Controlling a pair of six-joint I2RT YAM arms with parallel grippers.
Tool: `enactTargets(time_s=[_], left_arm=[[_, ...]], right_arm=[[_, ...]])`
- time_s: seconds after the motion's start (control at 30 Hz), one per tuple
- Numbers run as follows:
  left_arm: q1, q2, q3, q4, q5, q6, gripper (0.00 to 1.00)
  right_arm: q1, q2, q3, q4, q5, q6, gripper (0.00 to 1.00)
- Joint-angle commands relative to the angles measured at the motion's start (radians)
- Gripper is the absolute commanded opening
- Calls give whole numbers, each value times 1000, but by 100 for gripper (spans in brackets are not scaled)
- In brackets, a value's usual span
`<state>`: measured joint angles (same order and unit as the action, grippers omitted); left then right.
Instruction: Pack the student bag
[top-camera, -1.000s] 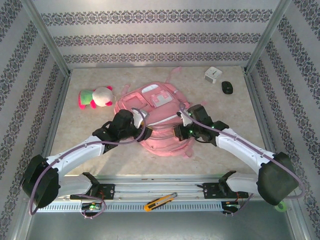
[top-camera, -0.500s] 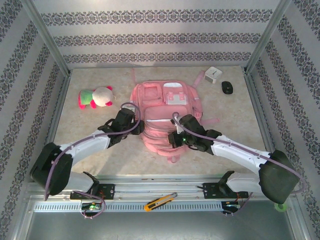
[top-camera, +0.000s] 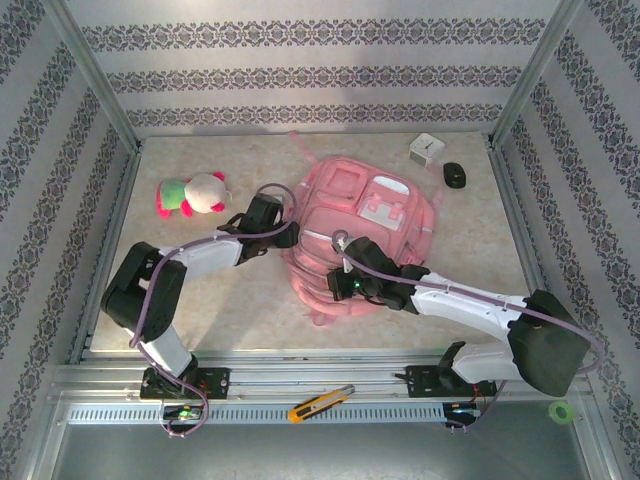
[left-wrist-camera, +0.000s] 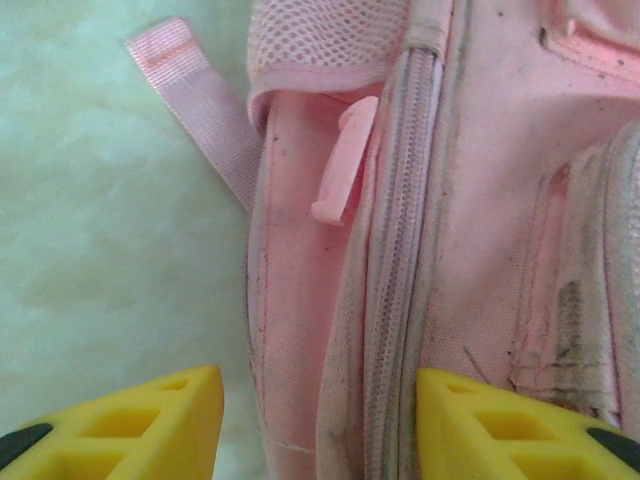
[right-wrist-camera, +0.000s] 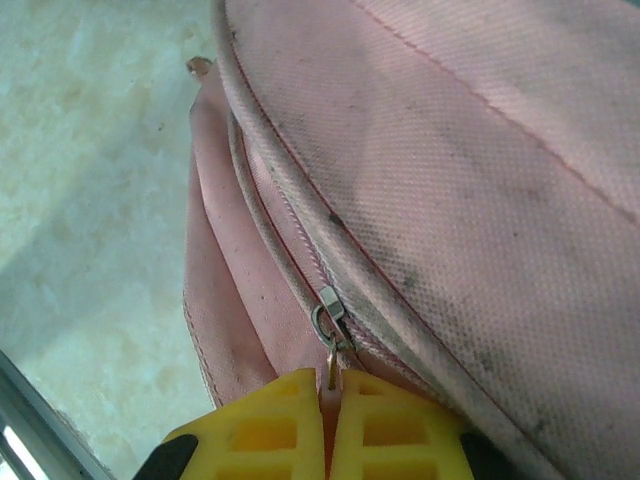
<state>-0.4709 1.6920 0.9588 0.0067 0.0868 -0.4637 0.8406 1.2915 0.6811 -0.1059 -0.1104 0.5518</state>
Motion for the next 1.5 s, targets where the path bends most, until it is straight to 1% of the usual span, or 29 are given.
enactTargets(time_s=[0.0, 0.13, 0.23, 0.33, 0.43, 0.53, 0.57, 0.67, 0.77, 0.8, 0.9, 1.1, 1.23, 1.3, 1.37, 1.43, 1.47], left_arm=[[21, 31, 86, 35, -7, 44, 51], [20, -30, 71, 52, 6, 109, 53], [21, -123, 5, 104, 21, 188, 55], [21, -227, -88, 204, 77, 281, 56], [19, -308, -175, 312, 188, 418, 56], [19, -346, -250, 411, 344, 560, 56], [18, -351, -260, 418, 395, 606, 56], [6, -346, -247, 353, 532, 725, 57], [-31, -336, -223, 243, 621, 879, 57], [-53, -333, -222, 218, 626, 944, 58], [-94, -310, -222, 210, 591, 1065, 61], [-117, -218, -178, 237, 501, 1184, 66], [-126, -159, -156, 310, 451, 1235, 67], [-126, -132, -138, 327, 440, 1247, 62], [-126, -107, -121, 315, 410, 1274, 52], [-126, -91, -120, 327, 379, 1284, 20], [-124, -88, -122, 323, 367, 1296, 10]], right_arm=[[24, 4, 41, -9, -43, -3, 0], [-6, 1, 51, -31, -67, -26, 0], [-37, -9, 51, -37, -98, -37, 0], [-55, -20, 51, -37, -123, -40, 0], [-70, -18, 49, -33, -149, -42, 0], [-86, -11, 43, -24, -169, -43, 0], [-92, -9, 43, -21, -177, -41, 0], [-103, -8, 42, -16, -193, -37, 0], [-110, -13, 41, -16, -205, -33, 0], [-112, -16, 38, -15, -205, -28, 0], [-117, -25, 27, -16, -211, -18, 0], [-124, -45, 5, -17, -216, -2, 0], [-129, -51, -6, -17, -219, 6, 0], [-131, -52, -8, -16, -222, 7, 0], [-134, -56, -9, -21, -225, 8, 0], [-142, -67, -9, -32, -231, 8, 0], [-148, -74, -10, -45, -232, 5, 0]])
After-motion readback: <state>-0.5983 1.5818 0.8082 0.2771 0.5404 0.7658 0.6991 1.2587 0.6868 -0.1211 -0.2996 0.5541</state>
